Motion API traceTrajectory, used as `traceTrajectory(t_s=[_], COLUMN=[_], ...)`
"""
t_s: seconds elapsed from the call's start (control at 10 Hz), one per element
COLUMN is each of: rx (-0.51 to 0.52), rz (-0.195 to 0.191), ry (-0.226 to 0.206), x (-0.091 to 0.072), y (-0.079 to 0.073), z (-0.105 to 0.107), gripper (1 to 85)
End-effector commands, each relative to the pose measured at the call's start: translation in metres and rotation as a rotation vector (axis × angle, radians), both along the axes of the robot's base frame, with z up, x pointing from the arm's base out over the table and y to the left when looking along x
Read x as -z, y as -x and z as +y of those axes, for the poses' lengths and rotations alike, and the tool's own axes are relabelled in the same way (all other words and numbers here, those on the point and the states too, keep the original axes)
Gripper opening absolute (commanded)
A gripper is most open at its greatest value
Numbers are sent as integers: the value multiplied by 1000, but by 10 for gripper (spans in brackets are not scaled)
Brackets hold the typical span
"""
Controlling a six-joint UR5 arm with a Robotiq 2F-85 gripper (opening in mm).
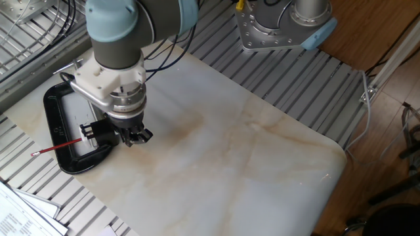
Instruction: Sharpen the pencil with a pencil sharpener
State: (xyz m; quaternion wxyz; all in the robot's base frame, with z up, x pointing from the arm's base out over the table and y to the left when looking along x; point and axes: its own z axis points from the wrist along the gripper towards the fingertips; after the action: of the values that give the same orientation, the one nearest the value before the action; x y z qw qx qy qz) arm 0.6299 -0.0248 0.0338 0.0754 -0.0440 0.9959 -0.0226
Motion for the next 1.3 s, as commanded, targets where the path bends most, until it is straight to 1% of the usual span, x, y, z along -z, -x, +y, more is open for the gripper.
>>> traceTrajectory(t_s=[0.0, 0.1, 0.2, 0.3, 0.4, 0.7, 0.9, 1.0, 1.2], rx=[-6, -10, -7, 4, 7, 9, 15, 21, 35], rz=[-1, -1, 5, 9, 12, 11, 7, 5, -2], ry=[2, 9, 32, 39, 36, 33, 29, 28, 31], x=[10, 10, 5, -1, -6, -13, -12, -7, -1], y=[7, 10, 14, 16, 17, 18, 12, 9, 8], z=[-7, -12, -15, -10, -5, -2, 6, 8, 12], gripper=[17, 17, 17, 17, 17, 17, 17, 17, 17])
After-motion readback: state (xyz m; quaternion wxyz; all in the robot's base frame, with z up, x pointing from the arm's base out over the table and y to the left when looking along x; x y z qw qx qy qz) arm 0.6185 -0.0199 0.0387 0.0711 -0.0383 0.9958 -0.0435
